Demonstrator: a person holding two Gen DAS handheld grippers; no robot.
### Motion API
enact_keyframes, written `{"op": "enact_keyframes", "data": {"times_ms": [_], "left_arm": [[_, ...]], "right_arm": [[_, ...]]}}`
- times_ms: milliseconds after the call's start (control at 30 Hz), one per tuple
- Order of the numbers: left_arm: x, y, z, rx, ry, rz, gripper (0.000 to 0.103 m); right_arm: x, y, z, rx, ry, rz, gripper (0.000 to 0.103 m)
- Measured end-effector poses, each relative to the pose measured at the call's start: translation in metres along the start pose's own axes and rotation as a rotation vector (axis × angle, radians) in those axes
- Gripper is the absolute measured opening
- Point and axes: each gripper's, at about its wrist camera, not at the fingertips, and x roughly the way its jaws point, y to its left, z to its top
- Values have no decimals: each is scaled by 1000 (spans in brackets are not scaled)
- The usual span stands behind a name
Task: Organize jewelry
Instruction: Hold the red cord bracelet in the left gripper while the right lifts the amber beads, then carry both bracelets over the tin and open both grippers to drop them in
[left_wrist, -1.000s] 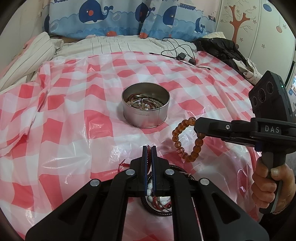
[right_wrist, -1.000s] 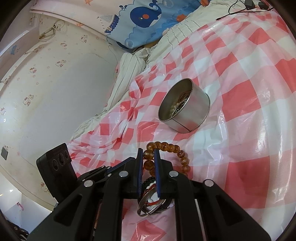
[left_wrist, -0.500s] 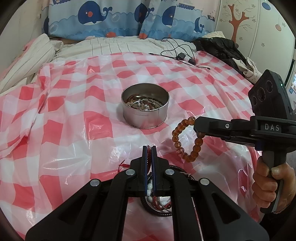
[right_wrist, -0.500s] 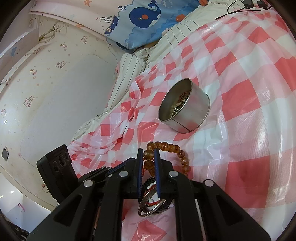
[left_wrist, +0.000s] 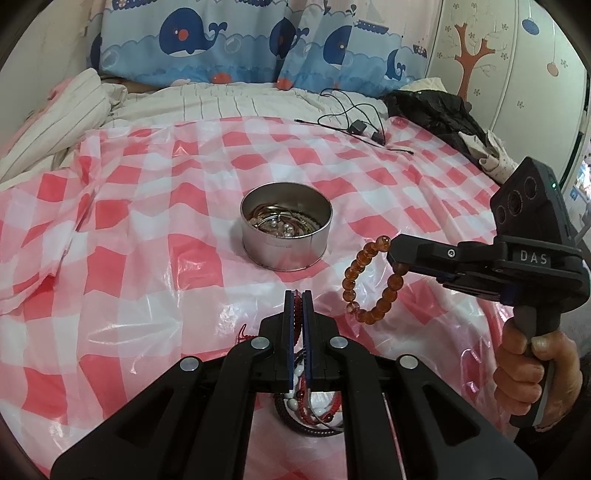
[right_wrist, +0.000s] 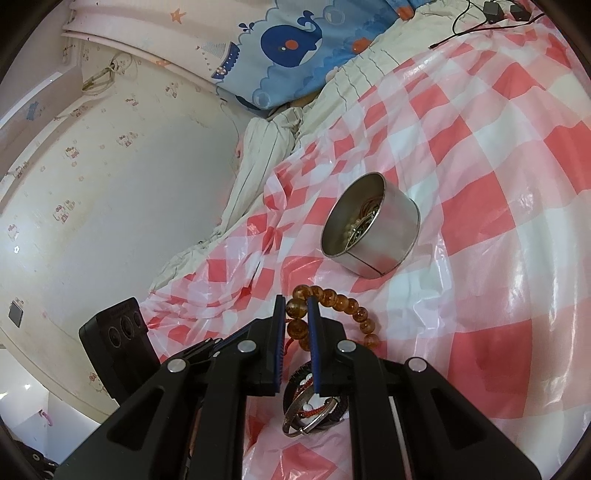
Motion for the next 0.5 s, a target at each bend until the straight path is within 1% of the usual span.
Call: {"op": "enact_keyframes", "data": {"times_ms": [133, 367, 500], "left_arm": [[-6, 4, 10, -35, -24, -53, 4], [-5, 2, 29, -70, -35, -112, 4], [-2, -3, 50, -71, -55, -134, 4]], "right_arm": [[-5, 2, 4, -1, -16, 7, 12], [-7, 7, 18, -7, -33, 20, 12], [-8, 11, 27, -16, -36, 24, 12]]}}
